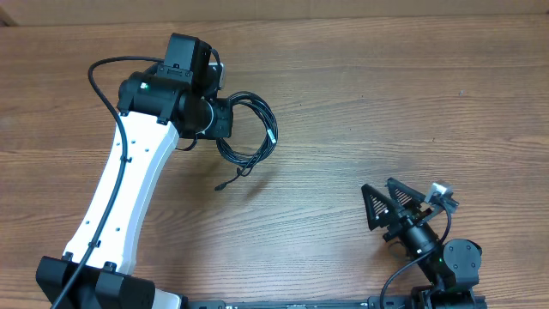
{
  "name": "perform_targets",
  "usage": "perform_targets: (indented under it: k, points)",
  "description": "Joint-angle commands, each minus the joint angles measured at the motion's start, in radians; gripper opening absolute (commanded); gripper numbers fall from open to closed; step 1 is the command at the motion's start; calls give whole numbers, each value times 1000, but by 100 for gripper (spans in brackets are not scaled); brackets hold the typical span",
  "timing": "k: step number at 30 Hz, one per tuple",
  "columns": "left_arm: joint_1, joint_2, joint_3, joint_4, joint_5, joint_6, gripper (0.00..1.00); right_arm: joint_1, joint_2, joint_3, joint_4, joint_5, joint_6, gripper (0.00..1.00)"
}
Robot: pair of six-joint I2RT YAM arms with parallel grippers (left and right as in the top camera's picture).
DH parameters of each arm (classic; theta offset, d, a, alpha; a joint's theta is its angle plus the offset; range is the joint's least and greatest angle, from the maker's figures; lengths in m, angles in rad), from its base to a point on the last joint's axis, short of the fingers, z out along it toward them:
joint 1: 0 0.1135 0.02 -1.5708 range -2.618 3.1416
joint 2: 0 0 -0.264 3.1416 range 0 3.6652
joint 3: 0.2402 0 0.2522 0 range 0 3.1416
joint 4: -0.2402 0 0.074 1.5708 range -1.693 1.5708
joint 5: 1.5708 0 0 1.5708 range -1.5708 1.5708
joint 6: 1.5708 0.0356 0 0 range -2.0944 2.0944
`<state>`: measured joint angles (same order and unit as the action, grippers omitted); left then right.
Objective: Untangle cables
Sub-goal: 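Move the right gripper toward the hanging cables below the left gripper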
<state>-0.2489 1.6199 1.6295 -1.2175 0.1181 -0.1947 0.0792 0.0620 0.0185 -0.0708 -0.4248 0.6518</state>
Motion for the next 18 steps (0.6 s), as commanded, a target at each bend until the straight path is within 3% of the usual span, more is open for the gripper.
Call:
perform_targets:
  k: [1, 11, 14, 18]
  points:
    - [-7, -29, 11, -3, 54, 65, 4, -1, 11, 24, -52, -82, -26, 99]
    - [-7, -29, 11, -2, 287, 301, 4, -1, 222, 351, -416, -106, -104, 100]
    - [-7, -29, 11, -2, 286, 300, 4, -1, 314, 437, -402, -233, -103, 100]
    - [-7, -25, 11, -1, 280, 277, 4, -1, 401, 476, -214, -476, -99, 100]
